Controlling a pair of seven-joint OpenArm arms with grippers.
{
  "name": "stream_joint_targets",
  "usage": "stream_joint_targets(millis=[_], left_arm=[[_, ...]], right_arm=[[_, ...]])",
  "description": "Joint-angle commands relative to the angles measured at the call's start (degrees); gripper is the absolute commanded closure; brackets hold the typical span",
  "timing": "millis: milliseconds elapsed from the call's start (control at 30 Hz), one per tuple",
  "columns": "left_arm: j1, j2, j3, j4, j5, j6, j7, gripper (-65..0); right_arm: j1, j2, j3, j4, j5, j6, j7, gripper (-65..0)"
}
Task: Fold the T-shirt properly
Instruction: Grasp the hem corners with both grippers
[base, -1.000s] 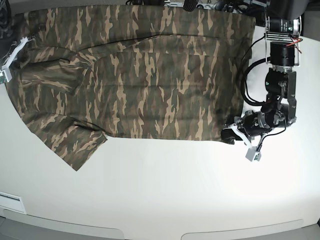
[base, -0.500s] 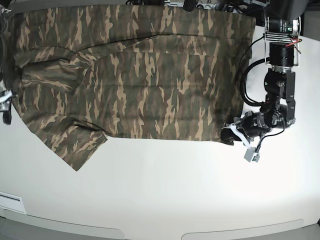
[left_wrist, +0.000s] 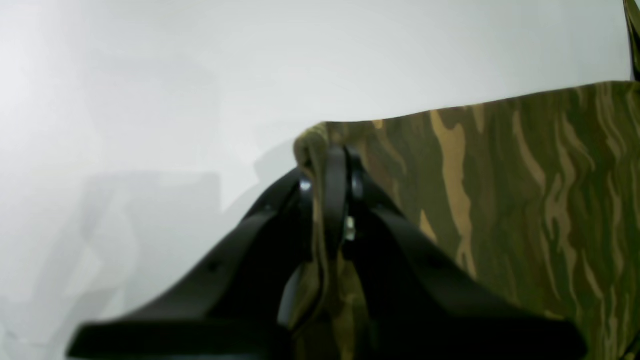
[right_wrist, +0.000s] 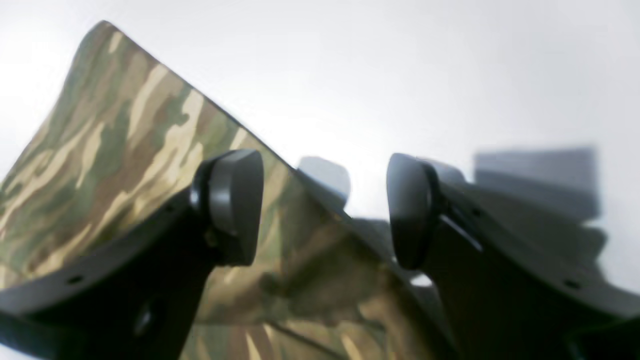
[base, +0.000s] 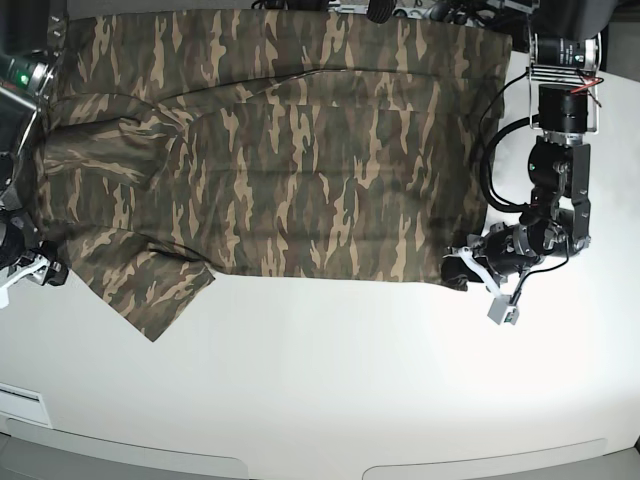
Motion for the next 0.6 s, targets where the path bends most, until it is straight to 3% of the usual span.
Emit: stream_joint_targets(millis=[0, 133, 300, 567], left_arm=[[-0.1, -0.6, 0.2, -0.1, 3.0, 1.1, 2.6, 0.0], [-0.1, -0.6, 0.2, -0.1, 3.0, 1.1, 2.6, 0.0], [-0.1, -0.6, 0.2, -0.1, 3.0, 1.1, 2.6, 0.0], [-0.1, -0.6, 0.2, -0.1, 3.0, 1.1, 2.6, 0.0]], right_arm=[[3.1, 1.6, -0.2, -1.8, 0.5, 0.5, 1.4, -40.7], [7.0, 1.6, -0.3, -9.7, -0.7, 0.5, 2.9, -40.7], [6.7, 1.3, -0.4, -11.0, -0.1, 2.0, 2.2, -40.7], [6.8, 0.2, -0.4, -11.0, 8.5, 7.1, -8.8, -40.6]])
